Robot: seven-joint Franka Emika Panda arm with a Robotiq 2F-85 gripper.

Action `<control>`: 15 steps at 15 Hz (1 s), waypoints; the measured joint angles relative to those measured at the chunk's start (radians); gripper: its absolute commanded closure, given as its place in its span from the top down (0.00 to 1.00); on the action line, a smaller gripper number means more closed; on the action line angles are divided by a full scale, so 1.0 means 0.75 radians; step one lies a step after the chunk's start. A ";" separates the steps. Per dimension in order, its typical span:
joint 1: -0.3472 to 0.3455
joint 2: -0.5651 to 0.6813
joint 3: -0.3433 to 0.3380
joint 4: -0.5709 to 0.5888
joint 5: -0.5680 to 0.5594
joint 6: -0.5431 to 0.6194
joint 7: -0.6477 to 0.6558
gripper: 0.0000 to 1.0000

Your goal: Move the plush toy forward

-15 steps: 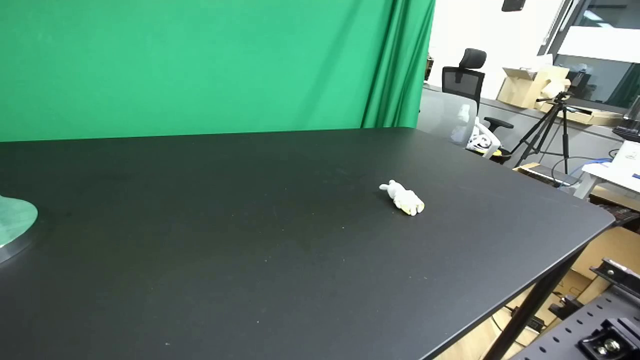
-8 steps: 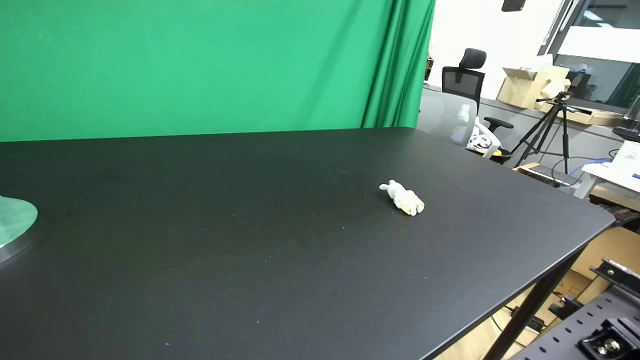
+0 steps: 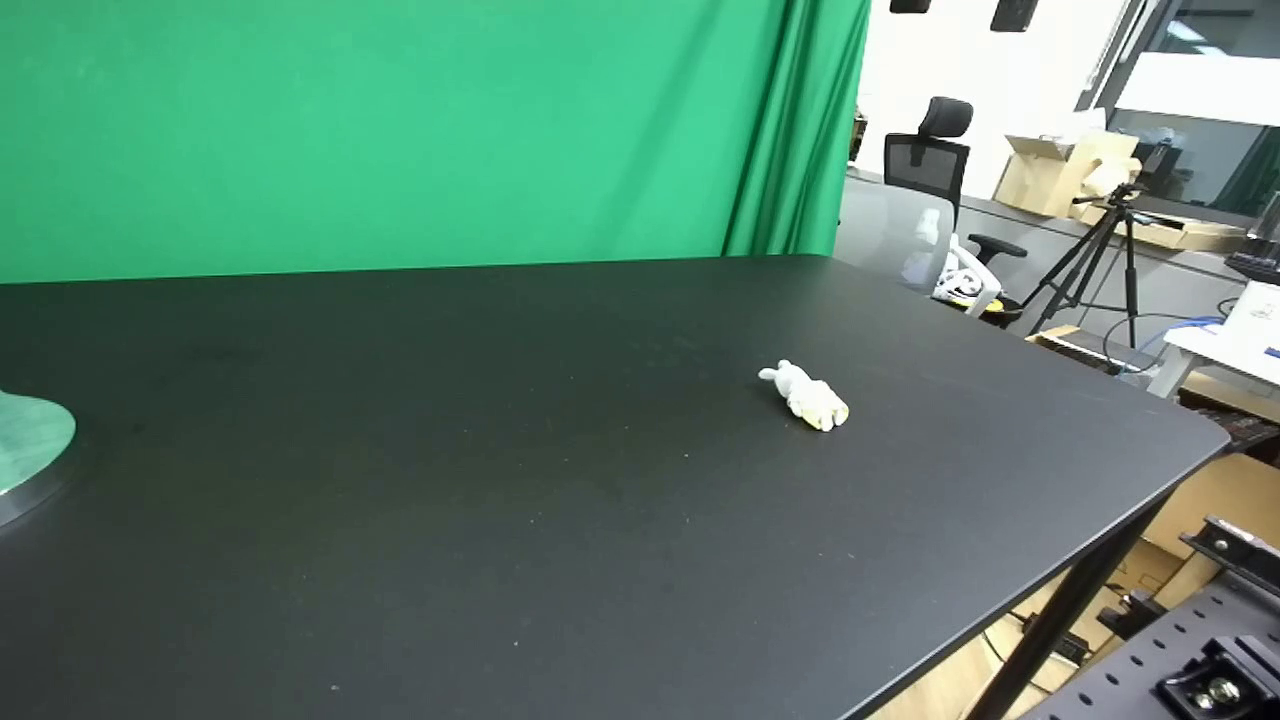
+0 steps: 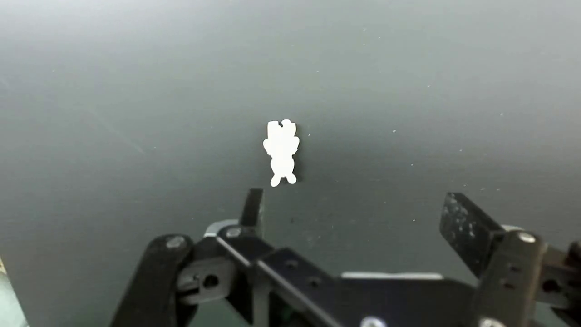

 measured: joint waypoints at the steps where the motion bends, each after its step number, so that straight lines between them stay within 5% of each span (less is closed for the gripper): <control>1: -0.020 0.012 -0.004 -0.008 -0.028 0.049 -0.005 1.00; 6: -0.101 0.160 -0.073 -0.010 -0.102 0.250 -0.100 1.00; 15: -0.075 0.551 -0.108 0.078 -0.073 0.372 -0.262 1.00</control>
